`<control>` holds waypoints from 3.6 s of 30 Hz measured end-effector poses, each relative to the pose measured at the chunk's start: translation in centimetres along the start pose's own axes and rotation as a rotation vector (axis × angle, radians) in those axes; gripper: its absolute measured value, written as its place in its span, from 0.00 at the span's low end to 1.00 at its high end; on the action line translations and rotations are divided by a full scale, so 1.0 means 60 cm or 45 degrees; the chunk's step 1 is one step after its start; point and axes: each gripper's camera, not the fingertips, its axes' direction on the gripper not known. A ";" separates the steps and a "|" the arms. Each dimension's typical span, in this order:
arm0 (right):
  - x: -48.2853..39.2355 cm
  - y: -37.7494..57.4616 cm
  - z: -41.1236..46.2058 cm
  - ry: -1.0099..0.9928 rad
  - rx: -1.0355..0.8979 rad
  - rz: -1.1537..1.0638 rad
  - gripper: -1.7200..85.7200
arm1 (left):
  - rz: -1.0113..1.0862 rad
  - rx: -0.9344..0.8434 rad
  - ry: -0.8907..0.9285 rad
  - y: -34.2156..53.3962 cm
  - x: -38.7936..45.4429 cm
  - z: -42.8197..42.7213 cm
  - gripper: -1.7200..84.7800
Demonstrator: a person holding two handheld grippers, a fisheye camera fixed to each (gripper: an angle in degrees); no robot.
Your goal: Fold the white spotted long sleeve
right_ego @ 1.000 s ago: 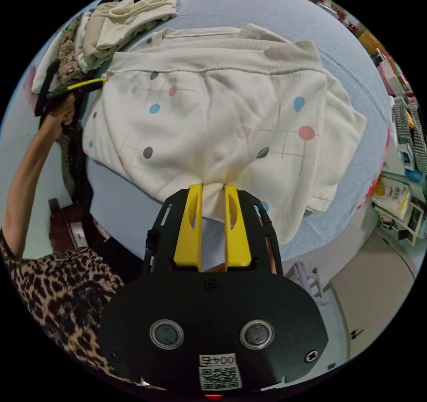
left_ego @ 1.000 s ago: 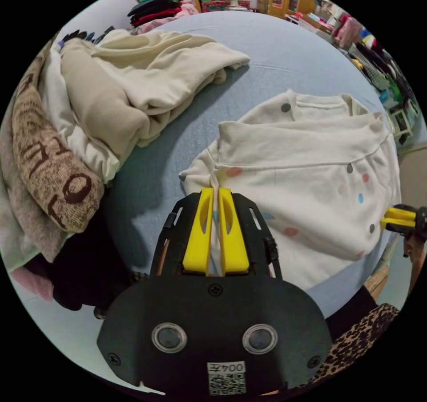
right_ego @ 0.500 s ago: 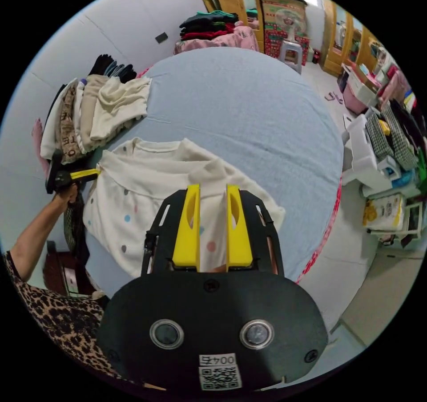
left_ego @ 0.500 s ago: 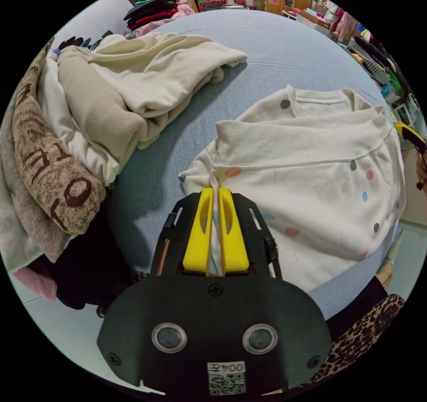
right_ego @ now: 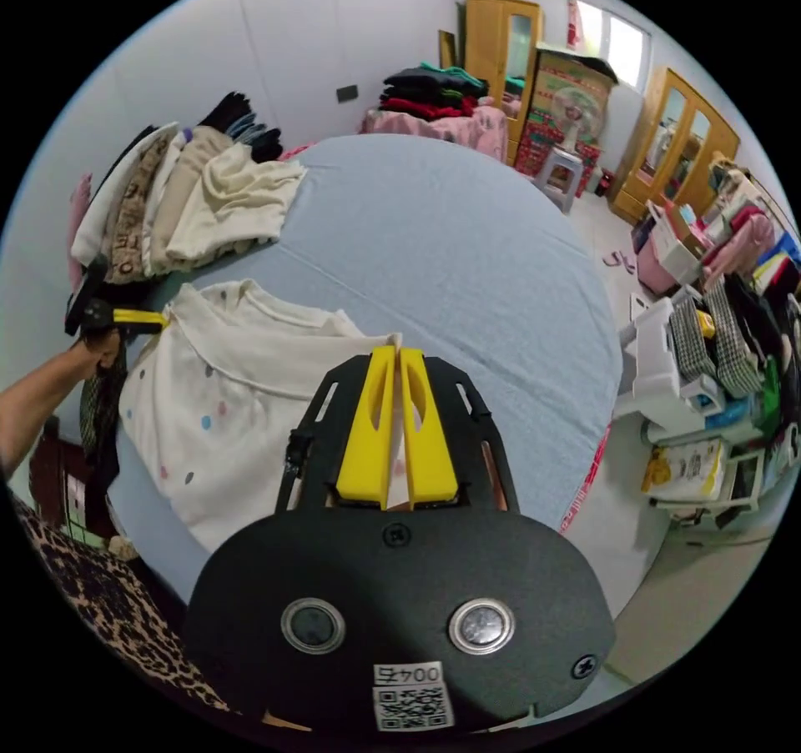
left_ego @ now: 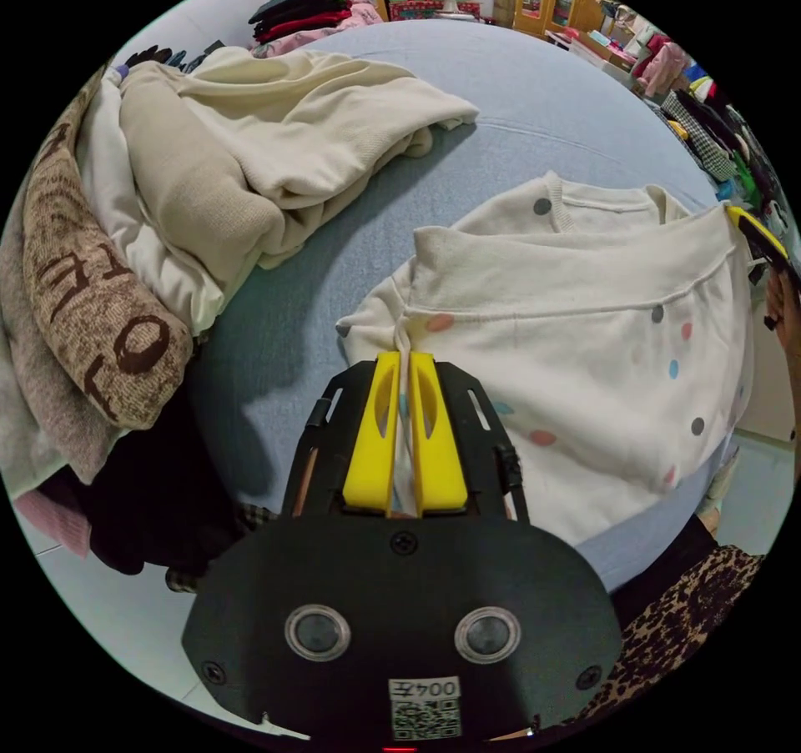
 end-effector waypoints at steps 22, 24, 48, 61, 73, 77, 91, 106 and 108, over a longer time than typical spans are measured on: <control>-0.027 0.071 -0.055 -0.047 -0.057 0.191 0.12 | -0.093 0.118 0.097 0.062 -0.057 -0.030 0.09; -0.055 0.084 -0.059 -0.081 -0.032 0.142 0.11 | -0.084 0.133 0.097 0.069 -0.062 -0.035 0.10; -0.107 0.074 0.051 0.044 -0.378 0.093 0.15 | 0.072 0.316 0.127 0.125 -0.010 -0.131 0.12; -0.119 0.080 0.058 0.046 -0.359 0.088 0.15 | 0.012 0.222 0.189 0.137 -0.034 -0.143 0.15; -0.133 0.095 0.064 0.092 -0.341 0.108 0.15 | -0.085 0.241 0.162 0.384 -0.013 -0.133 0.15; -0.136 0.103 0.065 0.105 -0.334 0.106 0.15 | -0.030 0.255 0.121 0.391 -0.011 -0.136 0.14; -0.125 0.172 -0.029 -0.029 -0.182 0.150 0.14 | -0.067 0.221 0.102 0.407 -0.009 -0.155 0.15; -0.122 0.264 0.030 -0.064 -0.405 0.243 0.14 | -0.035 0.283 0.157 0.481 -0.066 -0.215 0.11; -0.119 0.269 0.030 -0.067 -0.395 0.248 0.14 | -0.054 0.264 0.217 0.499 -0.081 -0.206 0.11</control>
